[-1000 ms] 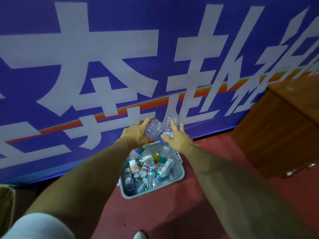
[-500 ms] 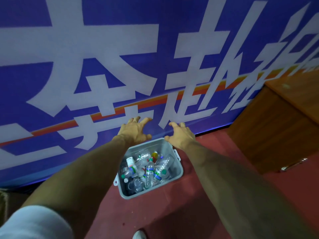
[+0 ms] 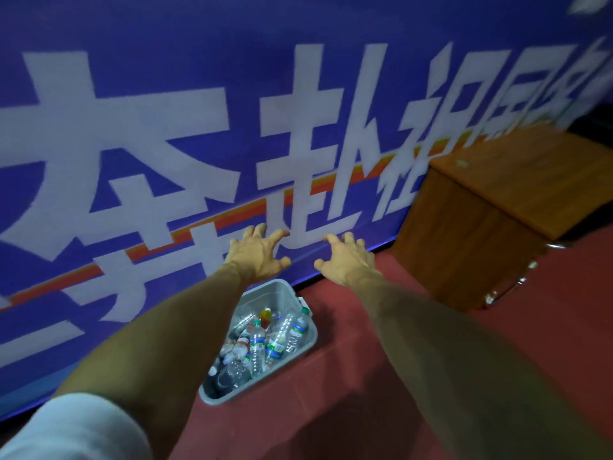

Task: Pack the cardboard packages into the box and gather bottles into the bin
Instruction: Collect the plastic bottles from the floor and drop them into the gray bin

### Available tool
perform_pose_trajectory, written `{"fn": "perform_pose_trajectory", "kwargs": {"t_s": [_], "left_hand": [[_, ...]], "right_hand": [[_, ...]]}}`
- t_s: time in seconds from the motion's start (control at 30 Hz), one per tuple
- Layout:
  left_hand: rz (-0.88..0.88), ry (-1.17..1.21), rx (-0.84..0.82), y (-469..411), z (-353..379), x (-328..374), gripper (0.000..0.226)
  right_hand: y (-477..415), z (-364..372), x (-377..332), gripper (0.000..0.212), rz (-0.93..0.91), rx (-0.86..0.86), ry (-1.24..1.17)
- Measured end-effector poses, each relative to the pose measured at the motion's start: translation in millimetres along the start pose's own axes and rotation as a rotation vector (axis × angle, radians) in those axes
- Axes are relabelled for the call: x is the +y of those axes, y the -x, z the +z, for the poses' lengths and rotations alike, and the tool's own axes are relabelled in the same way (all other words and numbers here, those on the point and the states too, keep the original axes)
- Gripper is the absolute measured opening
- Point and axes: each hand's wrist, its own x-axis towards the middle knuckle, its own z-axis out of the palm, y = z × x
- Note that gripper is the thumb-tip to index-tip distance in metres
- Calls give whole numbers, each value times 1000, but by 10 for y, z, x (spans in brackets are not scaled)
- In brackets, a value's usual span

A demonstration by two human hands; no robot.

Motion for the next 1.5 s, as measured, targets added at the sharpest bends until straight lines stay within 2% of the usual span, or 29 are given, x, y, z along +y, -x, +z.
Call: {"fn": "perform_pose_trajectory", "kwargs": {"t_s": [0.27, 0.43, 0.57, 0.7, 0.87, 1.27, 1.5], "left_hand": [[379, -7, 42, -344, -79, 1608, 67], [687, -41, -27, -309, -2, 2570, 67], [969, -37, -73, 190, 87, 3342, 61], [1242, -43, -113, 1008, 219, 3986, 60], [1502, -70, -184, 2207, 374, 4425, 60], [1865, -40, -320, 5610, 859, 4774, 59], [2093, -106, -355, 7392, 1162, 4778, 61]], "right_hand": [[743, -517, 1308, 72, 352, 147, -52], [1663, -567, 2019, 74, 731, 211, -145], [2578, -443, 2255, 73, 1030, 247, -180], [3530, -265, 2256, 72, 1260, 310, -216], [4823, 8, 2083, 71, 1511, 386, -261], [8125, 727, 1345, 70, 1907, 477, -271], [9634, 1372, 678, 68, 2126, 474, -334]]}}
